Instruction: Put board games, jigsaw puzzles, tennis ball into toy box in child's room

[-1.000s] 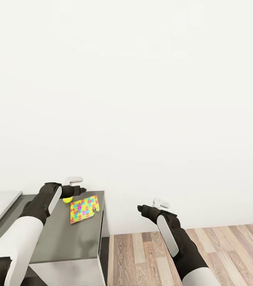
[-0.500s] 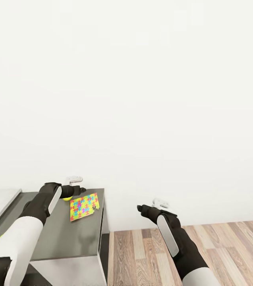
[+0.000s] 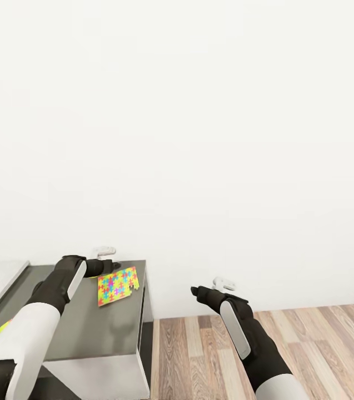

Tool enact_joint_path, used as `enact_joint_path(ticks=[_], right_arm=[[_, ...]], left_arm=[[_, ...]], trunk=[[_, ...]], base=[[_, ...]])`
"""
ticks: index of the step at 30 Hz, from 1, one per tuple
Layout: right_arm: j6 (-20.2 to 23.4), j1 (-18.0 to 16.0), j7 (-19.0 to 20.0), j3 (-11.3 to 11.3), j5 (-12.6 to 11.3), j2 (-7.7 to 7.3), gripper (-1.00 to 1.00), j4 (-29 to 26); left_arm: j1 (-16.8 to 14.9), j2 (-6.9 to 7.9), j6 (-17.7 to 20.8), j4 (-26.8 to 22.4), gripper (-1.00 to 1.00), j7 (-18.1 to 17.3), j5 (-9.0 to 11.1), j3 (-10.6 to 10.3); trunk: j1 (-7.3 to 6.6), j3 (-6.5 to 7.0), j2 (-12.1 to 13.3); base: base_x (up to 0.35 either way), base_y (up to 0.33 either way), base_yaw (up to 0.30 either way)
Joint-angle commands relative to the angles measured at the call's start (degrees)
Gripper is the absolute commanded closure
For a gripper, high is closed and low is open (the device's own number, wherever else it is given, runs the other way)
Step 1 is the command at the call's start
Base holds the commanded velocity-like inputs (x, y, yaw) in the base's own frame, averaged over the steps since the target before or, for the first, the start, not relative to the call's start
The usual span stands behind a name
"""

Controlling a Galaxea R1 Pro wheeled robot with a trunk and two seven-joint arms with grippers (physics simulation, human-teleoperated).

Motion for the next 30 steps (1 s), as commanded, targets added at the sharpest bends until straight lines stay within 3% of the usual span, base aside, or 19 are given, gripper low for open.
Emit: enact_joint_path(ticks=[1,30], right_arm=[[0.1,0.0,-0.6,0.1,-0.6,0.02,-1.00,-0.1],[0.1,0.0,-0.5,0.1,-0.6,0.00,-1.00,0.0]], left_arm=[[0.0,0.01,0.4,-0.1,-1.00,0.0,0.3,0.1],[0.0,-0.02,0.3,-0.1,-1.00,-0.1,0.3,0.0]], trunk=[[0.03,-0.22,-0.1],[0.03,-2.91,-0.1]], base=[[0.000,0.000,0.000],[0.027,0.037,0.000]])
